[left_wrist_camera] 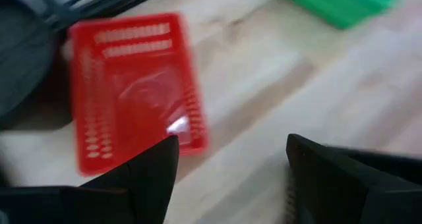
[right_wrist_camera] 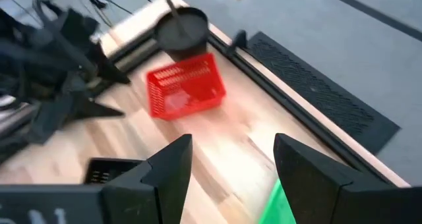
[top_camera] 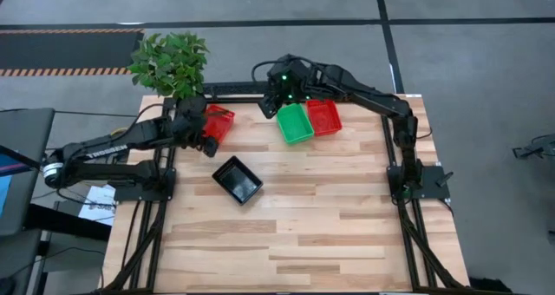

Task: Stack baskets by color
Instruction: Stack the left red bin on the stacked red bins

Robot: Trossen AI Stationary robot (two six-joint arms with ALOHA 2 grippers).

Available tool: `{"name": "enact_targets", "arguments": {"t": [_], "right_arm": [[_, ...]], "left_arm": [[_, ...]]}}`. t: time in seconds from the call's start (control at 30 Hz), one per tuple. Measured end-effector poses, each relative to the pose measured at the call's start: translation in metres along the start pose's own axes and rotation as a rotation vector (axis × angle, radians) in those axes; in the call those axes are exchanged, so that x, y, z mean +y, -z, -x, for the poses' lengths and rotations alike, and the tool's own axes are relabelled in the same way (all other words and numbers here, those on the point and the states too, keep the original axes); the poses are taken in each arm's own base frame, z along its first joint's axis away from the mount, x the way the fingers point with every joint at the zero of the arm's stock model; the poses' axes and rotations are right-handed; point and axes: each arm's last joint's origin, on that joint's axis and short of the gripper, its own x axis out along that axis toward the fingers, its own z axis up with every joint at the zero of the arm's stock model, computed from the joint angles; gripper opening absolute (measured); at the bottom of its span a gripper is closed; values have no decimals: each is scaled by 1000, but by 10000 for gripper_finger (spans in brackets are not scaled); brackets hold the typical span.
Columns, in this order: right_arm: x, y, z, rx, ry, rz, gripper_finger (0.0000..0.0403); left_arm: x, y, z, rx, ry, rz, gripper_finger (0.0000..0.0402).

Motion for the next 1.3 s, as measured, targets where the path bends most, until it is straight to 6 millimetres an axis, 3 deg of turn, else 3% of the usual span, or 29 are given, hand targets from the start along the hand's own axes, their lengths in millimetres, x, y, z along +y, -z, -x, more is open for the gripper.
{"name": "enact_targets", "arguments": {"t": [0.1, 0.23, 0.63, 0.73, 0.87, 1.1, 1.2, 1.3], "right_arm": [[-1, 6, -9, 25, 22, 29, 234], [-5, 7, -13, 36, 31, 59, 234], [-8, 8, -20, 52, 42, 69, 234], [-6, 11, -19, 73, 43, 78, 234], [-1, 16, -18, 97, 42, 90, 234], [3, 21, -16, 130, 43, 102, 234], [-3, 20, -17, 143, 58, 75, 234], [-7, 21, -33, 160, 76, 43, 234]], "left_arm": [[10, -4, -6, 15, -61, 52, 270], [16, -7, -17, 52, -107, -30, 270], [17, -2, -92, 273, -374, -126, 270], [14, 0, -106, 311, -324, -119, 270], [4, 0, -119, 370, -63, -39, 270], [-10, -17, -120, 268, 211, 132, 270], [-12, -27, -109, 237, 228, 154, 270], [-14, -41, -89, 163, 228, 153, 270]]}}
